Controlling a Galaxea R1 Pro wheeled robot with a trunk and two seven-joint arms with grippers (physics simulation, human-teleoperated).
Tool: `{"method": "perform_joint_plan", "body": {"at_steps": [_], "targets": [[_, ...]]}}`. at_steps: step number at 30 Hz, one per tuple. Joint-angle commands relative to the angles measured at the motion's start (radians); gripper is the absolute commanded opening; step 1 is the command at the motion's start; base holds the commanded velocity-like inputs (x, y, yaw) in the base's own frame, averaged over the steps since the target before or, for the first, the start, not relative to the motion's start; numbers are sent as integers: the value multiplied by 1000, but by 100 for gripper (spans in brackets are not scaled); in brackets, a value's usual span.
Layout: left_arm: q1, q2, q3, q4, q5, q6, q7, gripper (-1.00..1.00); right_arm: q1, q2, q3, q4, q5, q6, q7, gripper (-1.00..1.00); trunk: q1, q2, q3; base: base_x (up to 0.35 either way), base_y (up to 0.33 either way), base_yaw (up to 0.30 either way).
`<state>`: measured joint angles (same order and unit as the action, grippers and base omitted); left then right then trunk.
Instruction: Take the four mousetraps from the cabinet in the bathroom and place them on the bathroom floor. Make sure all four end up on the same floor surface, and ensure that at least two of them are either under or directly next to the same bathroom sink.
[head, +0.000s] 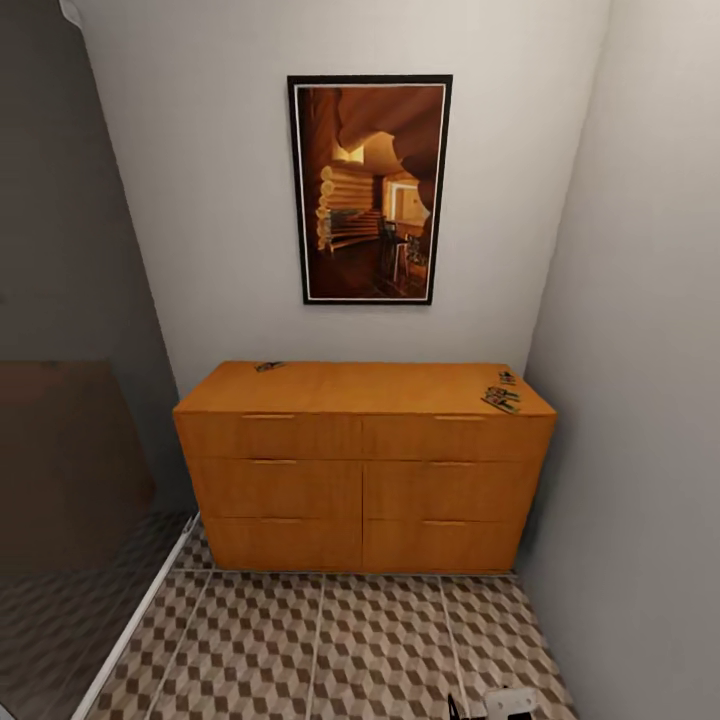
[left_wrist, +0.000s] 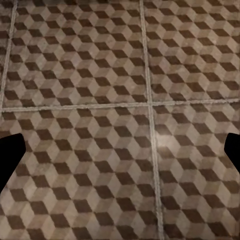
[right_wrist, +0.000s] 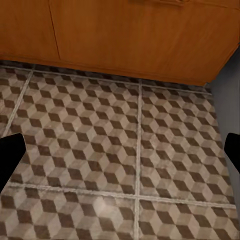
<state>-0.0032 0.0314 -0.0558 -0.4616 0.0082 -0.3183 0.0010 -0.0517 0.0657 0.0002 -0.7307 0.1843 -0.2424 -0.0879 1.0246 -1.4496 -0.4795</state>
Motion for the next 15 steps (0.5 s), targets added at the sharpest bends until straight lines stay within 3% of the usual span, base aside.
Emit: {"method": "perform_joint_plan", "body": {"at_steps": [1, 15], "targets": [[-1, 1, -4, 0, 1, -2, 0, 100, 0, 0, 0, 0, 11, -1, -7, 100, 0, 0, -1, 249, -77, 110], [-1, 1, -4, 0, 1, -2, 0, 100, 0, 0, 1, 0, 11, -2, -7, 100, 0, 0, -1, 239, -38, 18]]}}
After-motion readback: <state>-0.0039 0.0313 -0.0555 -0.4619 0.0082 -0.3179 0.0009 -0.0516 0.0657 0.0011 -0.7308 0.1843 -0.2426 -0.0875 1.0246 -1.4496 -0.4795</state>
